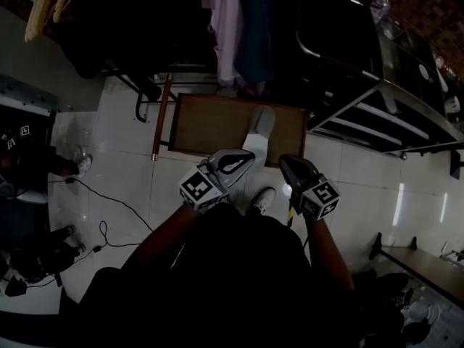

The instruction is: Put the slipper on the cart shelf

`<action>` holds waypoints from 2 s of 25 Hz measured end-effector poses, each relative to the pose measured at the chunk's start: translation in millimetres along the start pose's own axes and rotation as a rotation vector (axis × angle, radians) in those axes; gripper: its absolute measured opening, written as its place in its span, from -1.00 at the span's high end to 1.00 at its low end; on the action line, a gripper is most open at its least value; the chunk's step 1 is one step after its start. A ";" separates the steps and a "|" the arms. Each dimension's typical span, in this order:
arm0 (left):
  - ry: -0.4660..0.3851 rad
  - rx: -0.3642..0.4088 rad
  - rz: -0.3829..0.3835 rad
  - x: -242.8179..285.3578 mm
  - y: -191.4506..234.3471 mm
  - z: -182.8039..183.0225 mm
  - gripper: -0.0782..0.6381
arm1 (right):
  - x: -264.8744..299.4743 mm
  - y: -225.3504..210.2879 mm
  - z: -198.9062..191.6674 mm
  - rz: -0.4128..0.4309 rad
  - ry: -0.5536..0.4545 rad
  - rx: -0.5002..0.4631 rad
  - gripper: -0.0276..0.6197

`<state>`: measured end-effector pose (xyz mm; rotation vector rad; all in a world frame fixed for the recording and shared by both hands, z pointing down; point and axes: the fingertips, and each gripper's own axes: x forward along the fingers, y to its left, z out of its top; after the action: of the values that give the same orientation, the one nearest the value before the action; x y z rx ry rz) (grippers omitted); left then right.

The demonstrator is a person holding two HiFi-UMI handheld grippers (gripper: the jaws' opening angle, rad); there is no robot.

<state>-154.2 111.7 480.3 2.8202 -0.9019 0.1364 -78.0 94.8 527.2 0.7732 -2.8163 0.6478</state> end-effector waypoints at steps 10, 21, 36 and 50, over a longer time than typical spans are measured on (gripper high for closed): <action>0.067 0.002 0.081 29.1 9.5 -5.4 0.76 | 7.8 -44.1 -22.6 0.056 0.067 0.047 0.89; 0.031 -0.072 -0.001 14.9 83.0 -26.5 0.76 | 66.8 -61.1 -79.8 -0.106 0.232 0.235 0.79; 0.070 -0.167 -0.064 25.5 101.5 -42.3 0.74 | 95.4 -121.4 -201.1 -0.230 0.470 0.597 0.20; 0.136 -0.197 0.011 24.2 88.9 -64.0 0.74 | 127.8 -134.9 -275.1 -0.125 0.620 0.729 0.12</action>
<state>-188.5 39.4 558.9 2.5906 -0.8501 0.2248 -109.7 54.9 855.2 0.6649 -1.9365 1.5983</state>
